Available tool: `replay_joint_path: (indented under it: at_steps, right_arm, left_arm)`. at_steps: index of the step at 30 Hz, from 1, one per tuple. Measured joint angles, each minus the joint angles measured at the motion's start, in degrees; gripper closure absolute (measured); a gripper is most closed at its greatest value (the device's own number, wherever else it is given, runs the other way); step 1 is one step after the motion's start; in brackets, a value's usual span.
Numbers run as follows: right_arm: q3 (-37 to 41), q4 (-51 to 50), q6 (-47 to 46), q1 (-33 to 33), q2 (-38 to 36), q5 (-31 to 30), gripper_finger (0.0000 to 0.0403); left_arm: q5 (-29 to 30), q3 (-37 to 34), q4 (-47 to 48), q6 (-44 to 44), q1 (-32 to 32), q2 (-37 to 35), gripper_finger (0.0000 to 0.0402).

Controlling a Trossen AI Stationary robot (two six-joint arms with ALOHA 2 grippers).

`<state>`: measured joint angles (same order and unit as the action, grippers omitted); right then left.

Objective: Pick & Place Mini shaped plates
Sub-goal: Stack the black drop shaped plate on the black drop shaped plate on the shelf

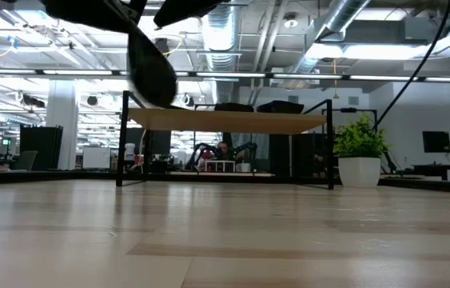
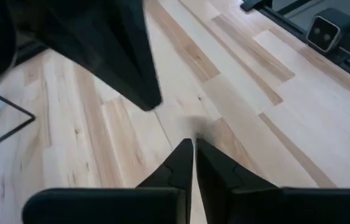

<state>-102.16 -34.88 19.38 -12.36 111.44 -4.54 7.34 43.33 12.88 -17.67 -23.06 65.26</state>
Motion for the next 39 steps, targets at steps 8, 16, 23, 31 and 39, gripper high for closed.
replay_joint_path:
  at_steps: [8, 16, 23, 31, 39]
  right_arm:
    - [-0.01, -0.58, 0.02, 0.00, 0.04, -0.02, 0.0401]
    - [-0.01, -3.02, -2.37, 0.00, 0.13, -0.01, 0.0401]
    - [-0.01, -6.72, -6.39, 0.31, 0.15, -0.01, 0.0401]
    - [0.01, -5.25, -12.08, 0.31, 0.28, 0.20, 0.0401]
    - [3.54, -6.17, -16.85, 0.35, 0.41, 0.25, 0.0390]
  left_arm:
    - [-0.09, -0.02, -0.30, -0.02, -0.01, 0.04, 0.0381]
    - [-0.92, -0.02, -0.19, 4.65, 0.01, 0.04, 0.0381]
    - [-1.49, -0.02, 2.60, 12.81, 0.01, 0.04, 0.0380]
    - [-1.16, -0.15, 11.33, 25.63, -0.01, 0.04, 0.0378]
    - [-5.52, -7.60, 11.98, 40.98, -3.75, 0.05, 0.0325]
